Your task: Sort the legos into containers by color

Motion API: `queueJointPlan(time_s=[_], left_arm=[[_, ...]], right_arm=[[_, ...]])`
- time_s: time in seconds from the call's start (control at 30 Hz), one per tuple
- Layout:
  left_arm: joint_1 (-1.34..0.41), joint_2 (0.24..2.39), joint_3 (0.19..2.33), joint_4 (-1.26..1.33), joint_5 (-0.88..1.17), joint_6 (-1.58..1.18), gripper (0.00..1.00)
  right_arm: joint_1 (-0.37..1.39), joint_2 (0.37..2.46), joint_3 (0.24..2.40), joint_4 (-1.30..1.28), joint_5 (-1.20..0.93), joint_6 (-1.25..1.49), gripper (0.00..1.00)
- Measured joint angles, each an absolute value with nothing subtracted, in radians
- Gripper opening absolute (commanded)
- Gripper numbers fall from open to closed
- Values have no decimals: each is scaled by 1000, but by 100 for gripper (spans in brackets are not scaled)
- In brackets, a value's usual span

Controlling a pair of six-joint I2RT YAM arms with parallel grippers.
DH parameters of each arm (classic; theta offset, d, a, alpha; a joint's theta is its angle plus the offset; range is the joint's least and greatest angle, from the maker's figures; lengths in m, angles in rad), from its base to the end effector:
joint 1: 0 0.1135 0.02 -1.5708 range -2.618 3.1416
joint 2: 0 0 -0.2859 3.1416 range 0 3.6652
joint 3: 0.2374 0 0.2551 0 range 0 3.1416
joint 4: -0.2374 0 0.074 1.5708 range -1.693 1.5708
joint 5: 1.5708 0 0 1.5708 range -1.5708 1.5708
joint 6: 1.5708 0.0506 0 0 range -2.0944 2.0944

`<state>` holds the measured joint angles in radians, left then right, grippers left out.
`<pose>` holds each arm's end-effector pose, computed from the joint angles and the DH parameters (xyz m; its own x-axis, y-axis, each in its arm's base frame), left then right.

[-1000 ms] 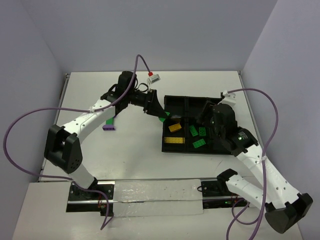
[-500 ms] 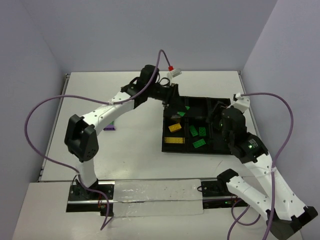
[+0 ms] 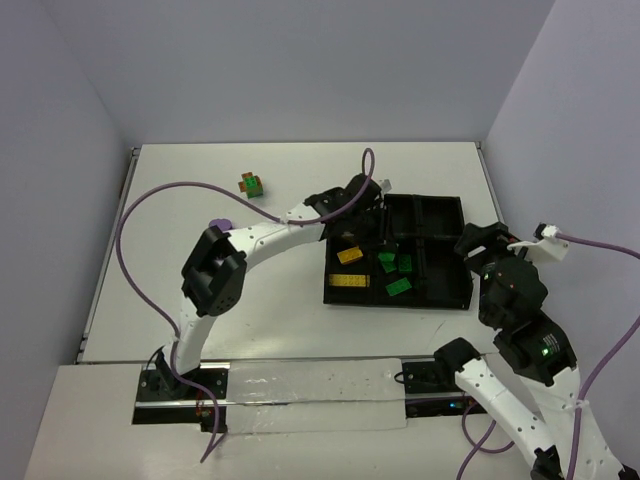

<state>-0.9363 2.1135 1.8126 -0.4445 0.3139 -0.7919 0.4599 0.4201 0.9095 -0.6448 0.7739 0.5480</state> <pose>0.2909 -0.4216 0.2593 -0.9233 0.1125 -0.3672 0.3465 0.6565 -0.6701 0.0681 -0.0057 0.3826 0.0386 0.4349 -0.8996 0.3295 0.8444 0.4224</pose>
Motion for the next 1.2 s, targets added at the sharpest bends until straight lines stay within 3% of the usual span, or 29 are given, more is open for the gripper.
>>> queueJointPlan(time_s=[0.13,0.37,0.57,0.97,1.2], left_arm=[[-961,2181,1905,-505,207,-810,4],[-976,2226,1980,-570,98,-826,53],[-976,2228,1995,-603,72,-826,82],[-976,2195,1998,-661,28,-765,86],[-866,1898,1758,-758,-116,-698,99]], right_arm=[[460,434,909,-653,765,554,69],[460,454,909,-661,737,552,69],[460,454,909,-666,727,549,69],[460,469,909,-666,703,541,72],[460,560,908,-661,641,522,76]])
